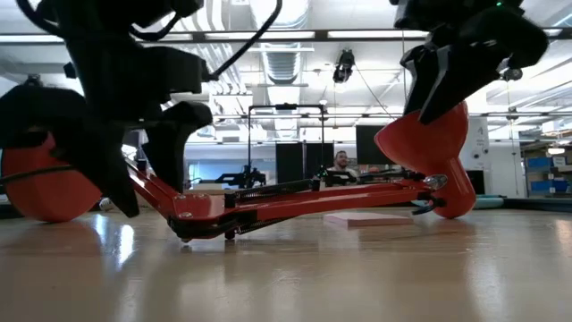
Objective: Screw lightbulb
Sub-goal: Move the red lamp to the center of the table
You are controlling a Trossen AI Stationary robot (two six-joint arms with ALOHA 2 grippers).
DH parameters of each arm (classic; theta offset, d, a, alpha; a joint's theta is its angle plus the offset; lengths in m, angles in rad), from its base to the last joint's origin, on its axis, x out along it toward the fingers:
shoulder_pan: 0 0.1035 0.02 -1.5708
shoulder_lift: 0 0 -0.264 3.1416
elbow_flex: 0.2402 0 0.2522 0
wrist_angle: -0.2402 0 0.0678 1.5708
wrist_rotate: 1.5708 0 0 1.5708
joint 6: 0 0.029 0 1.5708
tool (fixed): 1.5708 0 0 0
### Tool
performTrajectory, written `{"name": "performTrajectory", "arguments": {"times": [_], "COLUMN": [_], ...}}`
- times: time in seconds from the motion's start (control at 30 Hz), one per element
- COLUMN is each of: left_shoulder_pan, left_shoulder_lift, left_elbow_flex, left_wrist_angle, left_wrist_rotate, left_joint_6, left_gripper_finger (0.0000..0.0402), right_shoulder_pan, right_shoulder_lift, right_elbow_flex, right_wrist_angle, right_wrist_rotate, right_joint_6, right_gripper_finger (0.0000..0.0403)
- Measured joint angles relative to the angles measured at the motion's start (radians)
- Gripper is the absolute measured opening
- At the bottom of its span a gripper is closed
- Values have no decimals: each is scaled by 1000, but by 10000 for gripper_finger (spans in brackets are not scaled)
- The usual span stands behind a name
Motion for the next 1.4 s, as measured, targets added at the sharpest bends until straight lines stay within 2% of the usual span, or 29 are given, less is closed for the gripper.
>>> {"name": "performTrajectory", "arguments": {"times": [0.17, 0.3, 0.43, 0.63, 0.83, 0.97, 1.1, 1.23, 1.4], "left_shoulder_pan": [10, 18, 14, 21, 18, 19, 18, 18, 19], "left_shoulder_lift": [4, -5, -7, -9, -9, -10, -10, -11, -24], "left_elbow_flex": [-2, -2, -2, -2, -2, -2, -2, -3, -31], "left_wrist_angle": [-10, -20, -8, 27, 28, 27, 26, 25, 35], "left_wrist_rotate": [8, 78, 126, 123, 133, 132, 132, 132, 128], "left_joint_6": [8, 4, -32, -85, -88, -78, -78, -100, -128], "left_gripper_finger": [195, 132, 74, 74, 83, 79, 79, 79, 80], "right_shoulder_pan": [54, 102, 103, 102, 80, 19, -75, -168, -172], "right_shoulder_lift": [7, 7, 7, 6, 4, 5, 6, 7, 5], "right_elbow_flex": [0, 0, 0, -1, 17, 52, 58, 41, 14], "right_wrist_angle": [-25, -26, -53, -73, -72, -61, -59, -68, -96], "right_wrist_rotate": [44, 141, 163, 147, 229, 234, 171, 51, -4], "right_joint_6": [34, 34, 49, 12, -60, -135, -214, -236, -177], "right_gripper_finger": [198, 178, 162, 157, 159, 158, 157, 147, 134]}}
